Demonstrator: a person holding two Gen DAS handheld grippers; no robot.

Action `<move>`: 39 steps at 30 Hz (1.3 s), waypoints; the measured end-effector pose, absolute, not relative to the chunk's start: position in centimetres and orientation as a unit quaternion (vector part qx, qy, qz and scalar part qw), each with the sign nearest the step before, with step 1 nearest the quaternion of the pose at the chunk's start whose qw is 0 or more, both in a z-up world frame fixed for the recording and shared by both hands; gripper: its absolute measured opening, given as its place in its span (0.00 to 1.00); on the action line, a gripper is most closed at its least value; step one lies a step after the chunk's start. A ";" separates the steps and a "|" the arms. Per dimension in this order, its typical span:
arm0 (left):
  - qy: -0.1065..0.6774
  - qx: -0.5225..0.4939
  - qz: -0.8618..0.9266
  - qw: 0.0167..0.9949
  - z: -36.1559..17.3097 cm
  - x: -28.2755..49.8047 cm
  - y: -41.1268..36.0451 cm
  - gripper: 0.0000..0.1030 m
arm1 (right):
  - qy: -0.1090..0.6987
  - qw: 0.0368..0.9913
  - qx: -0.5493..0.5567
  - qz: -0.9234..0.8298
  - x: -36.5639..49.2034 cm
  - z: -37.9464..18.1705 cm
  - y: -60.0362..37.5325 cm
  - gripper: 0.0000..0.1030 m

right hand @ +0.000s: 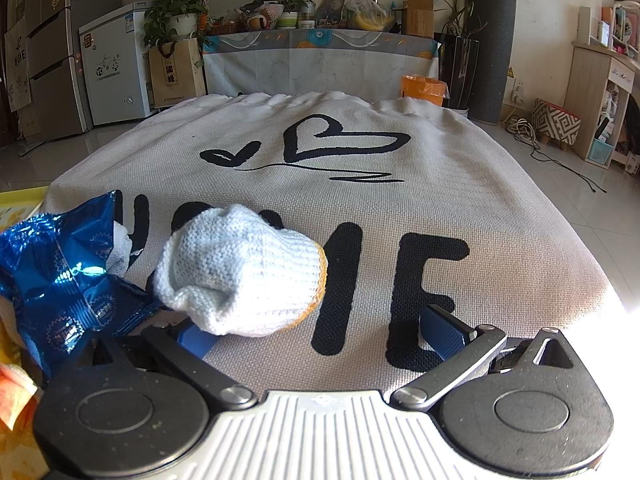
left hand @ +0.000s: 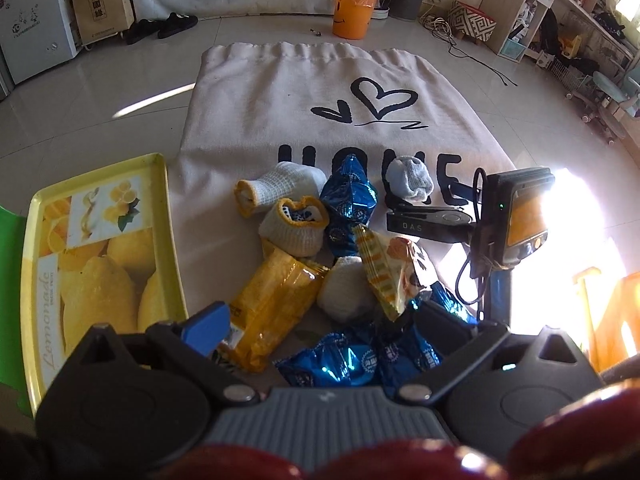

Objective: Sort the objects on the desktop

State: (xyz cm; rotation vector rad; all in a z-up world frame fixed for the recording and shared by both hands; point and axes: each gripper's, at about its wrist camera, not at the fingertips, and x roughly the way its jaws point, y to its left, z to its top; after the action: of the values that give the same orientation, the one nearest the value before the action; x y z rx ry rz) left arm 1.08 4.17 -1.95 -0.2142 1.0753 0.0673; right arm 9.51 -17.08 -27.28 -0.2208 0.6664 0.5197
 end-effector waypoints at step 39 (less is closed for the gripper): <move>0.595 -0.051 0.008 0.802 -10.1 -1.1 -0.4 1.00 | 0.323 0.906 -0.107 0.251 9.5 -27.3 -17.1 1.00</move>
State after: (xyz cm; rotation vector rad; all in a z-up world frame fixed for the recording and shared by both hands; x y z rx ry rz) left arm -1.06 -0.36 -10.09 -0.1090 1.2746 0.0165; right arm 9.51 -17.07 -27.28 -0.2205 0.6673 0.5183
